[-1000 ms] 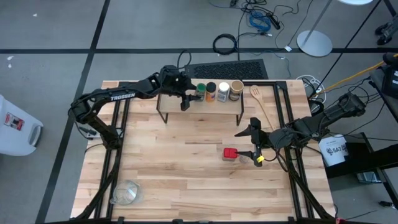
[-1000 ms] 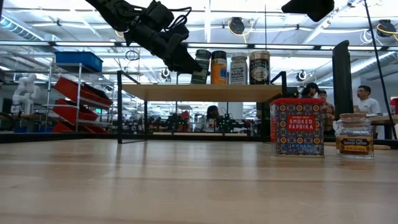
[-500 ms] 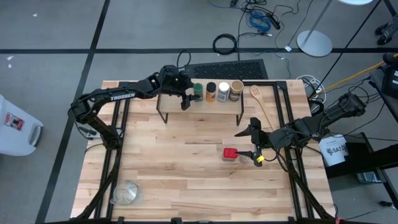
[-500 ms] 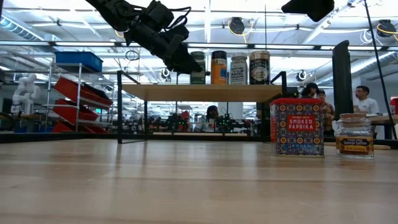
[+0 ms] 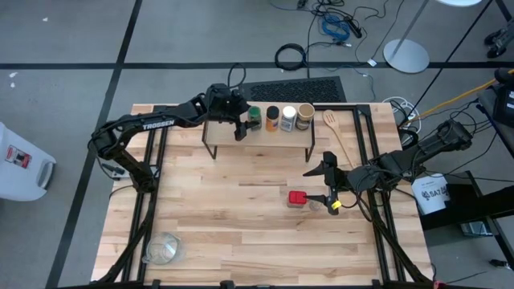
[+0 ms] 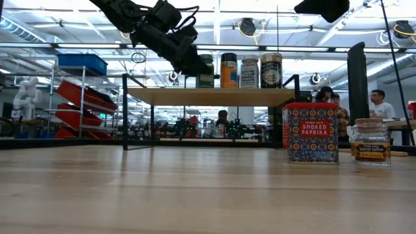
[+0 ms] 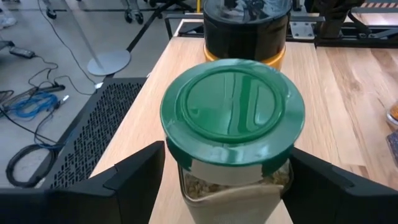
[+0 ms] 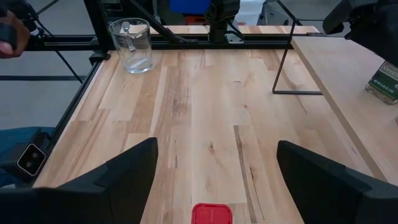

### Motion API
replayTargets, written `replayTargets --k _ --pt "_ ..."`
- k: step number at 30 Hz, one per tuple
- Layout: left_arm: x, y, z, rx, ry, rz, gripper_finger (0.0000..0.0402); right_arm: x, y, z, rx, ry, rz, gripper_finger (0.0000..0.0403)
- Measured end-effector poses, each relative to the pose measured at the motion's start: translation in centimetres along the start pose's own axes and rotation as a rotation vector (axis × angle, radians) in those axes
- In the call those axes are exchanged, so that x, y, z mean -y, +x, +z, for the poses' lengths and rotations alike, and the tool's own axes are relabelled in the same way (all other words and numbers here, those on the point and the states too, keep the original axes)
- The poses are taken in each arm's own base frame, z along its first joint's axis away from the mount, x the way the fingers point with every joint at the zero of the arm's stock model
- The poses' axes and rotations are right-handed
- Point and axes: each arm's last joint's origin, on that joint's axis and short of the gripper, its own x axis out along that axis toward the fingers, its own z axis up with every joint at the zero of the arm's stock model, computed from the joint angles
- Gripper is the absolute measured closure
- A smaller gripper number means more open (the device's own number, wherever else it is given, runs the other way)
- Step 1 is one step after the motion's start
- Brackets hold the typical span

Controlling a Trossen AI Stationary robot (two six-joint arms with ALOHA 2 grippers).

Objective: Shelf spices
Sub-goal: Put the green seasoning bottle on the shelf

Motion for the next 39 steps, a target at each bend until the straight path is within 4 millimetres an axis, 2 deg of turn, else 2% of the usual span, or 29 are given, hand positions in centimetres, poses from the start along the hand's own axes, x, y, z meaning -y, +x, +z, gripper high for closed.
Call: replayTargets --k 8,16,21,26,29,34,39 --pt "0.1 -0.5 0.3 0.004 -0.02 0.014 0.011 -0.1 0.0 0.0 -0.006 0.0 0.022 0.0087" --pt "0.9 -3.6 1.6 -0.005 -0.019 0.025 0.011 -0.1 0.0 0.0 -0.007 0.0 0.025 0.0087" --pt "2.5 -5.7 1.3 -0.138 -0.063 0.039 0.011 -0.1 0.0 0.0 -0.008 -0.001 0.025 0.0087" --pt "3.9 -5.1 0.3 -0.267 -0.095 0.066 0.0115 -0.1 0.0 -0.1 -0.014 -0.005 0.024 0.0087" --pt "4.4 -3.8 -0.1 -0.31 -0.036 0.101 0.0138 -0.1 0.0 -0.1 -0.014 -0.007 0.023 0.0087" --pt "4.3 -2.0 -0.5 -0.313 0.005 0.166 0.0205 -0.1 0.0 -0.1 -0.014 -0.005 0.024 0.0087" --pt "3.4 -1.7 -1.0 -0.339 0.001 0.249 0.0279 -0.1 0.0 -0.1 -0.014 -0.004 0.023 0.0087"
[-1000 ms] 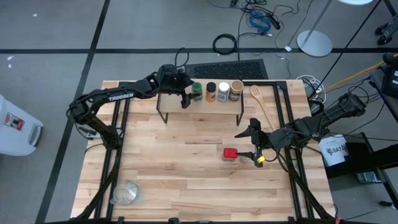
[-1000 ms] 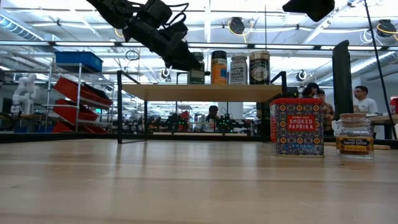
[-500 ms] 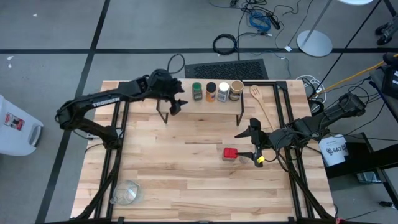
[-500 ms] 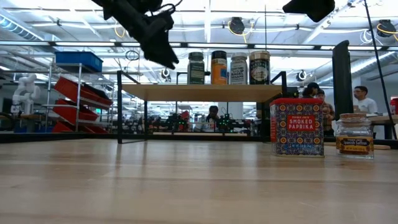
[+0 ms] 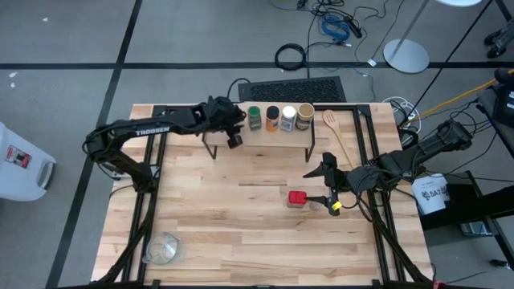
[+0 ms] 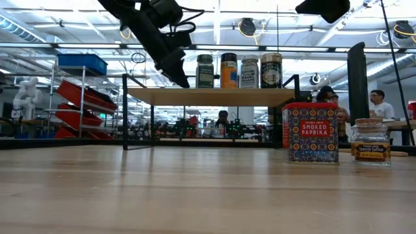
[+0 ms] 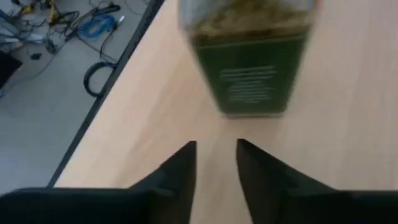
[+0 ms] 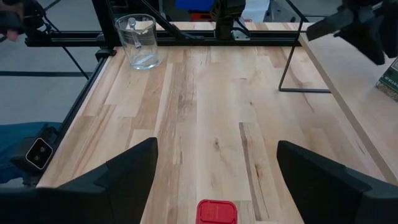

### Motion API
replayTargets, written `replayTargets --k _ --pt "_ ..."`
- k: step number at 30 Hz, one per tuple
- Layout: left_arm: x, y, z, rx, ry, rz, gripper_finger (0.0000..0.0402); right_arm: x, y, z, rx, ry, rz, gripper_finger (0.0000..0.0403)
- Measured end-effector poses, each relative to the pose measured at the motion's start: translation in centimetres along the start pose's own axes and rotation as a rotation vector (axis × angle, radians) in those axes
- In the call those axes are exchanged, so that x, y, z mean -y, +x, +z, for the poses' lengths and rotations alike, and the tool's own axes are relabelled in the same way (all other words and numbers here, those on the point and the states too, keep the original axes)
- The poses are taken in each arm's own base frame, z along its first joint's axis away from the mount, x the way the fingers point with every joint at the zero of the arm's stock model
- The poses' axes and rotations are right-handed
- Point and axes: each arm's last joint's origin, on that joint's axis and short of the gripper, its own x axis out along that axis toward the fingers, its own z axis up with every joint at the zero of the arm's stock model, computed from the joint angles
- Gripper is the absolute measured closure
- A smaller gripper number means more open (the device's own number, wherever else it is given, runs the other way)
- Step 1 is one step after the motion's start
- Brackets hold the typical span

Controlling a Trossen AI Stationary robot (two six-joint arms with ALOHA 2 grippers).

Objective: Shelf spices
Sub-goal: Put the green seasoning bottle on the shelf

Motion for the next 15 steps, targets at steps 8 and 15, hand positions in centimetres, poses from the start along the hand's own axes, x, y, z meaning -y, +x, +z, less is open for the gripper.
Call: replayTargets --k 8,15 --pt "-0.4 0.0 0.7 0.083 0.004 -0.023 0.036 0.0 0.0 0.0 0.0 -0.001 0.0 0.0087" --pt "-0.4 0.5 1.0 0.122 0.023 -0.031 0.0371 0.0 0.0 0.1 0.008 0.003 0.001 0.0087"
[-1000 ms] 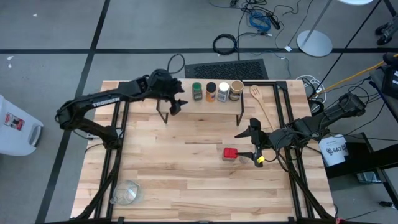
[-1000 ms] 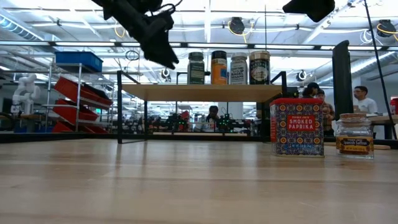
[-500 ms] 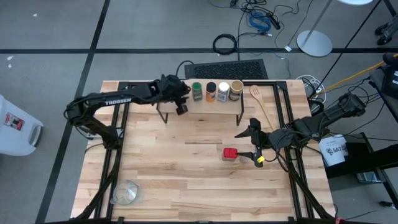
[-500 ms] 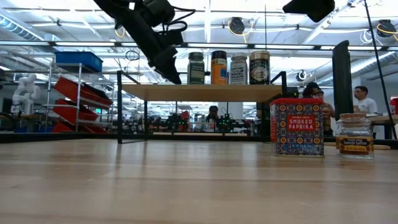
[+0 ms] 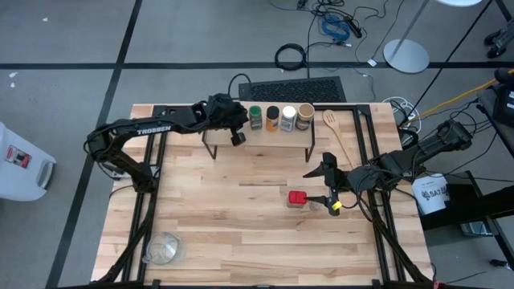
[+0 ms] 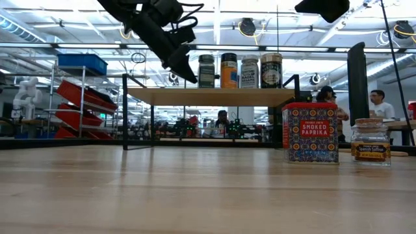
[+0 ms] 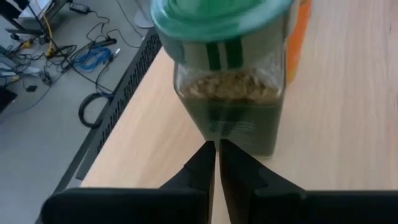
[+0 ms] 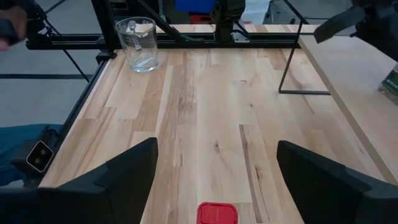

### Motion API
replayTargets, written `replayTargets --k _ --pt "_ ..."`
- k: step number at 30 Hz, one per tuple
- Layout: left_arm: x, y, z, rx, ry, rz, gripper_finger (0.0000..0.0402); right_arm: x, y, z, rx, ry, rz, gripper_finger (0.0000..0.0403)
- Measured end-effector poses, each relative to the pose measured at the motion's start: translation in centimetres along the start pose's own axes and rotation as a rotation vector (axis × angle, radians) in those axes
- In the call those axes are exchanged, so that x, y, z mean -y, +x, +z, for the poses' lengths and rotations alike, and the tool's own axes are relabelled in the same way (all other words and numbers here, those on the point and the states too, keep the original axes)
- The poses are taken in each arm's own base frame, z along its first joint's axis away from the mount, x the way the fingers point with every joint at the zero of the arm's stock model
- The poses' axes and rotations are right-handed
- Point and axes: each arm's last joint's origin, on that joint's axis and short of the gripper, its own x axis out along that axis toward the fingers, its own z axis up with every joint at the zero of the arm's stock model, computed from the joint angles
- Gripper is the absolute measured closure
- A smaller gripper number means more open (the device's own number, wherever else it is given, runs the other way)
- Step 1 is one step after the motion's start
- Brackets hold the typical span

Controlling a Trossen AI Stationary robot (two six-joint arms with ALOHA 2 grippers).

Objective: Shelf spices
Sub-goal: Put the green seasoning bottle on the shelf, then put the red seasoning can on the shelf

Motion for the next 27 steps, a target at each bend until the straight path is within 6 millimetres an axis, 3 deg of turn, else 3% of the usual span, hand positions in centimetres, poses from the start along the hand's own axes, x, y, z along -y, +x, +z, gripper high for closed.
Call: replayTargets --k 7,13,20,24,27 --pt "0.2 1.4 -0.3 0.0 0.008 -0.003 0.0371 0.0 0.0 0.0 -0.001 0.0 0.0 0.0087" --pt "0.1 1.2 -0.1 0.007 0.028 0.011 0.0371 0.0 0.0 0.0 -0.003 -0.001 -0.001 0.0087" --pt "0.6 -2.4 -0.5 -0.096 -0.065 -0.012 0.0371 0.1 0.0 -0.4 -0.036 0.013 -0.008 0.0087" --pt "2.4 -4.8 -0.1 -0.087 -0.167 -0.206 0.0371 0.2 0.0 -0.8 -0.079 0.018 -0.019 0.0087" --pt "4.6 -5.5 0.7 -0.036 -0.205 -0.39 0.0371 0.2 -0.1 -1.0 -0.095 0.053 -0.025 0.0087"
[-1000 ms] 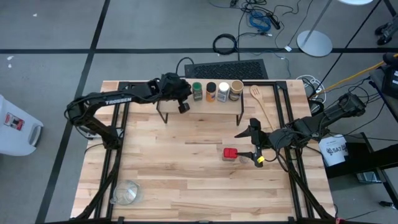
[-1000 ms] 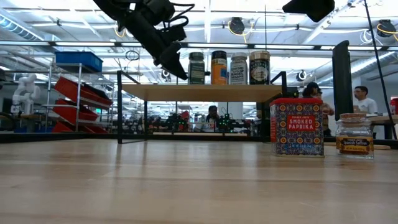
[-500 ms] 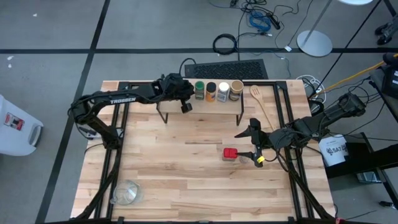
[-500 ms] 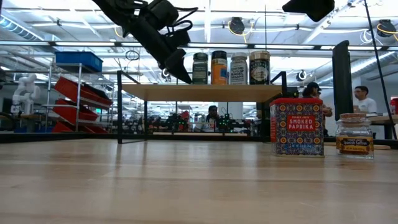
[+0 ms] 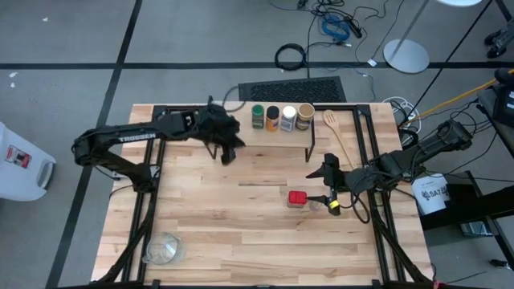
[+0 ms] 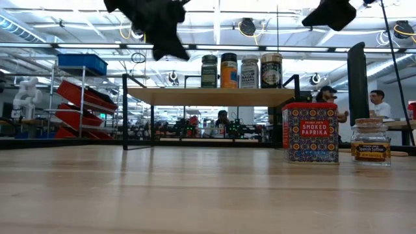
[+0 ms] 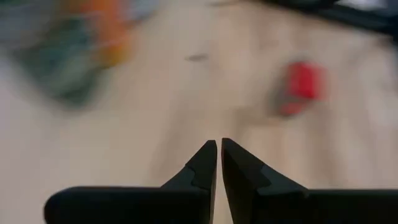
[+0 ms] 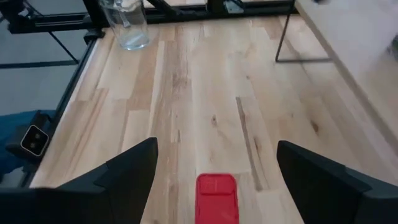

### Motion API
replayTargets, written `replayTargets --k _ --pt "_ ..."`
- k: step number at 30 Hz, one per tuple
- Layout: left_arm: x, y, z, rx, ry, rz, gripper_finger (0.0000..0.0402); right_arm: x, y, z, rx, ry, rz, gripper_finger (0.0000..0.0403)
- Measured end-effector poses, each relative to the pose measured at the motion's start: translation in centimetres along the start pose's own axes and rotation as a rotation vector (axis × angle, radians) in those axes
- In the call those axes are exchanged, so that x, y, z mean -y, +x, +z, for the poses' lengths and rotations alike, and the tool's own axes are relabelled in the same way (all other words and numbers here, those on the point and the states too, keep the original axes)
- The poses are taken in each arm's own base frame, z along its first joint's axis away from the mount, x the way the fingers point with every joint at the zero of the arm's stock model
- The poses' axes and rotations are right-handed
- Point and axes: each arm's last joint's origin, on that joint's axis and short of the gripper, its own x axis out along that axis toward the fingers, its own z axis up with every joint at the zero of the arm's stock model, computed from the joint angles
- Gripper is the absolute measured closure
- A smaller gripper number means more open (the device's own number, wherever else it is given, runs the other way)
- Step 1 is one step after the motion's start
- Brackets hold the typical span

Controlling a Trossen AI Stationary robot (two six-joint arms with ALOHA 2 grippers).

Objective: Shelf spices
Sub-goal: Put the red seasoning can on the shelf

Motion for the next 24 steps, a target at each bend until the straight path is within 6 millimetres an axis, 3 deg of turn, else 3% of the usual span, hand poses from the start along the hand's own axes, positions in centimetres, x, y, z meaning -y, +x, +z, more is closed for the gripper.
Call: replayTargets --k 5,11,18,24 --pt "4.8 2.0 0.5 0.066 0.114 -0.178 0.0357 -0.1 -0.2 -1.4 -0.171 0.104 0.09 0.0087" --pt "9.7 4.8 0.9 0.215 0.228 -0.202 0.0272 -1.0 -0.9 -2.8 -0.278 0.174 0.062 0.0087" --pt "12.6 8.2 0.4 0.319 0.253 -0.109 0.0156 -2.7 0.2 -4.0 -0.316 0.107 0.004 0.0087" --pt "13.8 12.1 -1.1 0.327 0.285 -0.103 0.0104 -3.5 1.6 -4.9 -0.376 0.078 -0.031 0.0087"
